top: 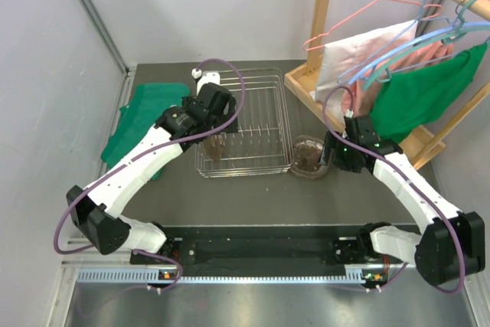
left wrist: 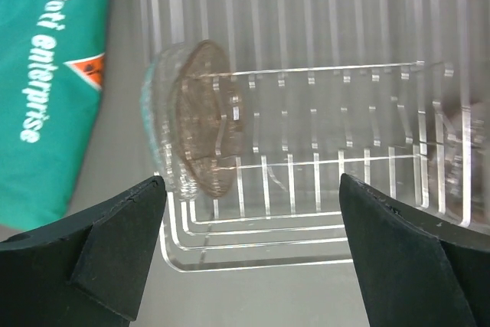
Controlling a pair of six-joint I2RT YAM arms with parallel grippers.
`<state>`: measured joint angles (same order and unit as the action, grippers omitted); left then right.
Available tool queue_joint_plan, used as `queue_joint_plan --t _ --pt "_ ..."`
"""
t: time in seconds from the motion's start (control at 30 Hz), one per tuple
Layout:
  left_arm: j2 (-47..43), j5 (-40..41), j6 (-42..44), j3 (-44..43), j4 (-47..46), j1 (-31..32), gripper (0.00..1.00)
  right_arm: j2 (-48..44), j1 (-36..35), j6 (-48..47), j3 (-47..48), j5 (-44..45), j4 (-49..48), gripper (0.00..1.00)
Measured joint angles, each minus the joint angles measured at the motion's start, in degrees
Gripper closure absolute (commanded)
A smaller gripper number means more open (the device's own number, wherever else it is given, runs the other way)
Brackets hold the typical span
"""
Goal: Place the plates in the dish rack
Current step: Insert the plate into the dish rack.
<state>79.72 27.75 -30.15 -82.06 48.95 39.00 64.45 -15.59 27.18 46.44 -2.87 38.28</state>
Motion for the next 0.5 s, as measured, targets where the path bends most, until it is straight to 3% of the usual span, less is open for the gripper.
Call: queue_joint_plan --t 0.17,0.5 --pt "-0.46 -3.08 0.48 0.44 -1.92 -0.02 0.01 3.41 0.00 0.28 -1.27 0.09 -2.25 0.42" --pt "-0.46 -6.12 0.55 2.99 -2.71 -0.13 0.01 10.45 -1.73 0.31 -1.46 0.55 -4.79 0.44"
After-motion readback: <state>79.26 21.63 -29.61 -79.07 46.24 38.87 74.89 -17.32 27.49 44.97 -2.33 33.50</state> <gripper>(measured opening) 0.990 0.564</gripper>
